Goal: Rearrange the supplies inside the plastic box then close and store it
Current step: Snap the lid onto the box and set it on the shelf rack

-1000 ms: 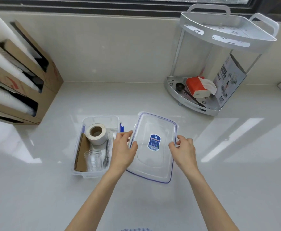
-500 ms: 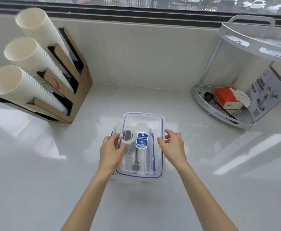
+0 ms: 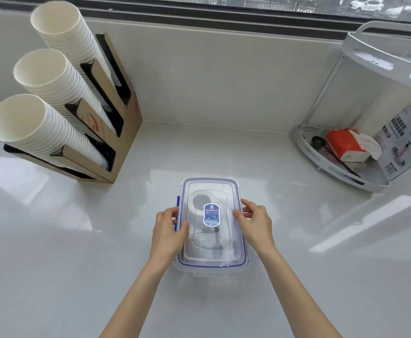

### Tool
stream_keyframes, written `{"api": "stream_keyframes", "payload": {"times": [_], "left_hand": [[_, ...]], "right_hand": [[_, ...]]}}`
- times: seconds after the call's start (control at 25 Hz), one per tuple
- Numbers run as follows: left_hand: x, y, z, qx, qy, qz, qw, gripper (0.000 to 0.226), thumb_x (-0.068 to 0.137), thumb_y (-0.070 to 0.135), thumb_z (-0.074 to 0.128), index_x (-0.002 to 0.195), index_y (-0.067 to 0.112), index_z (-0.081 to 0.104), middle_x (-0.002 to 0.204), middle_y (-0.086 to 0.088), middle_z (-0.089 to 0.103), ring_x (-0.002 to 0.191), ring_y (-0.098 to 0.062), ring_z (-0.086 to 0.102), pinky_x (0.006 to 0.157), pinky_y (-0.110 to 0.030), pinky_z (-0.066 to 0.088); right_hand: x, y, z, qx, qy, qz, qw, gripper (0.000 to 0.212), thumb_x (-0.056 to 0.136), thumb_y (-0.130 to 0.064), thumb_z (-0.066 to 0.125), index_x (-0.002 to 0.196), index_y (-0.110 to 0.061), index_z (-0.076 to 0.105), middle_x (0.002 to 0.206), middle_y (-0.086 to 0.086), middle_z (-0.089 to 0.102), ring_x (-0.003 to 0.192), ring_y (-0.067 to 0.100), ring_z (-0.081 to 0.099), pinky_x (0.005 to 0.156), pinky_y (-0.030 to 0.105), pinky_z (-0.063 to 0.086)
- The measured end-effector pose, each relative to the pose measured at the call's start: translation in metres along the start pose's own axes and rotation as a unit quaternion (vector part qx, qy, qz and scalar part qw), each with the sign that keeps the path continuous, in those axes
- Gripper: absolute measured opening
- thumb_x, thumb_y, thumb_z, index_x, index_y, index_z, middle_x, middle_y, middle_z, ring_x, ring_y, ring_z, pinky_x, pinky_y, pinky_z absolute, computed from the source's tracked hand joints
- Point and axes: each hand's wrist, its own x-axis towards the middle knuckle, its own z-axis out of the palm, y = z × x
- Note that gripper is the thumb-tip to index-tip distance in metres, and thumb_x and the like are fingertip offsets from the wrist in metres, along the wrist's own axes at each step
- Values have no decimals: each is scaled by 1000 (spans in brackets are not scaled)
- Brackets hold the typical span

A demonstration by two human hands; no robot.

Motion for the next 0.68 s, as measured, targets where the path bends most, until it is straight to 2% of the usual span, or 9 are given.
{"api": "stream_keyframes", "payload": {"times": [0.12,0.2,0.28,0.36,0.44,0.56,0.68], "left_hand": [[1,-2,0,-23,-16,-3,1000,40,87,9,51,127,5,43,133,-15,41,100,-17,46,93,-27,37],[3,-5,1,-29,-24,-11,999,41,88,11,52,127,7,42,135,-16,39,113,-24,46,100,-32,36],[3,-10,-1,-32,-37,-35,998,44,88,18,53,130,14,40,139,-15,35,127,-28,37,107,-38,32],[2,-11,-5,-87,-80,-84,989,51,89,25,54,135,20,34,144,-13,31,132,-27,33,105,-36,32],[3,-13,-8,-155,-131,-131,970,61,89,30,52,142,21,23,146,-12,32,131,-26,37,101,-34,35],[5,-13,-9,-172,-150,-159,961,67,90,32,50,145,20,13,146,-11,37,128,-28,43,100,-38,38],[6,-11,-9,-164,-139,-161,963,67,90,32,51,145,19,14,145,-11,38,126,-28,44,97,-39,40]], "right_hand": [[-1,2,2,27,6,10,1000,42,89,-19,55,130,-11,50,125,13,51,92,12,48,83,18,34],[-1,6,2,49,4,38,998,45,88,-25,58,130,-13,49,127,13,52,96,16,50,83,23,37],[2,14,2,106,-24,107,988,58,85,-36,60,135,-13,42,132,12,49,111,23,52,93,29,42],[4,20,2,160,-74,182,967,72,81,-47,61,137,-8,38,136,9,49,122,27,51,102,37,44],[6,24,3,166,-98,206,959,78,76,-55,61,131,-2,45,128,10,57,112,28,58,92,36,49],[6,21,2,157,-58,166,972,53,82,-43,62,108,3,60,97,10,63,84,25,58,73,31,47],[4,16,4,127,-2,106,986,36,86,-31,60,110,-4,58,96,5,57,86,21,54,75,29,42]]}}
